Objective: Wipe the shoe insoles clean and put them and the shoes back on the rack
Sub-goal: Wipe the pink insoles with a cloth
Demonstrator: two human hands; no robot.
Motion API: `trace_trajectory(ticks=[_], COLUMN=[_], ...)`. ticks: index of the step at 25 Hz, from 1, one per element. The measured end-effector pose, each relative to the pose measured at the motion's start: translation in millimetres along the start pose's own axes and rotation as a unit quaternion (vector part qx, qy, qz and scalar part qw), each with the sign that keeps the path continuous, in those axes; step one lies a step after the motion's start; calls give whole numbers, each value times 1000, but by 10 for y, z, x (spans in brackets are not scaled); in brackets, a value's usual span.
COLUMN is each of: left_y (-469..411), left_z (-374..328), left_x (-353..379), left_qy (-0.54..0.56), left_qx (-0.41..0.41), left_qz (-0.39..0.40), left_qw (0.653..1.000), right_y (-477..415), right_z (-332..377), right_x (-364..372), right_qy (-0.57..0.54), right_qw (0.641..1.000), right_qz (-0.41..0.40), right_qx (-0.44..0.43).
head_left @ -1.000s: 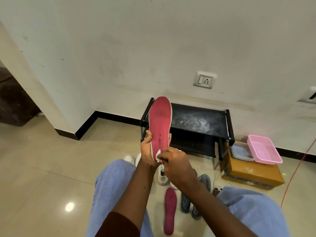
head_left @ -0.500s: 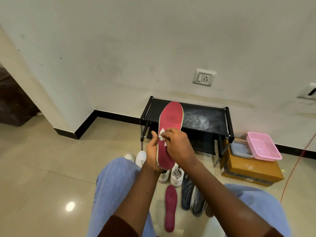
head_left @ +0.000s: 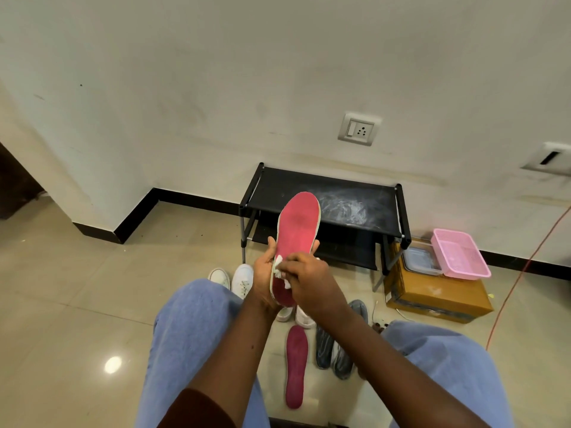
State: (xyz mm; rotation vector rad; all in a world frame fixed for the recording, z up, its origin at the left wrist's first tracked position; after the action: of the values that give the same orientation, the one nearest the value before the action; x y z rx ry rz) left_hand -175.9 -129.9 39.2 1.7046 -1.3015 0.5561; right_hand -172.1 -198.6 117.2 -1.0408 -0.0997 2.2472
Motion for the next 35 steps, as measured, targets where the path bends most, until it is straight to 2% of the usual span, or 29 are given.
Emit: trace_trajectory(ticks=[5,8,12,16,19,22,25,27,29,32,35], left_y=[12,-3,-69,-74,-66,-35,-32,-29,-34,-24,-36], left_z=[43,55,32,69,71,53,79,71,51,7,41], left_x=[128,106,-32,-117,-84,0,17,-2,-41,-49,-89], left_qy=[-20,-23,-5,-50,-62,-104,-143,-146,-131,-105,-68], left_qx=[55,55,55,-3,-10,29,44,43,37,33,24], left_qz=[-8,-6,-4,-26,-59,-97,-114,-119,-114,-106,-117], left_qw=[998,998,998,998,996,989,982,981,984,988,991], right_y=[-422,-481,-233,81,91,-45,-213,-271,-263,-128,63], right_z=[-318,-383,-303,-302,-369,-500,-607,-610,-546,-421,-345], right_x=[-187,-244,-42,58,42,50,-12,-56,-47,38,104], right_qy=[55,34,0,-26,-13,43,85,66,39,15,-13], right_qw=[995,991,995,991,992,995,989,985,984,984,974], right_qz=[-25,-50,65,113,92,41,-9,-39,-31,22,54], right_qx=[83,116,73,64,79,74,125,153,169,178,222])
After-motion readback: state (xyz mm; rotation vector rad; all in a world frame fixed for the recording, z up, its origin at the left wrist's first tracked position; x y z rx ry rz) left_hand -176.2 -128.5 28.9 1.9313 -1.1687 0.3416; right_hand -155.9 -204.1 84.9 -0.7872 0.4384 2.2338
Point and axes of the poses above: each hand's wrist, its own y-axis away from the middle knuckle, its own x-axis out of the palm, z = x × y, the point moved 4 cm from there along -y, towards the middle knuckle, and after that the axes turned 15 degrees about -y, right-handed, at the moved point
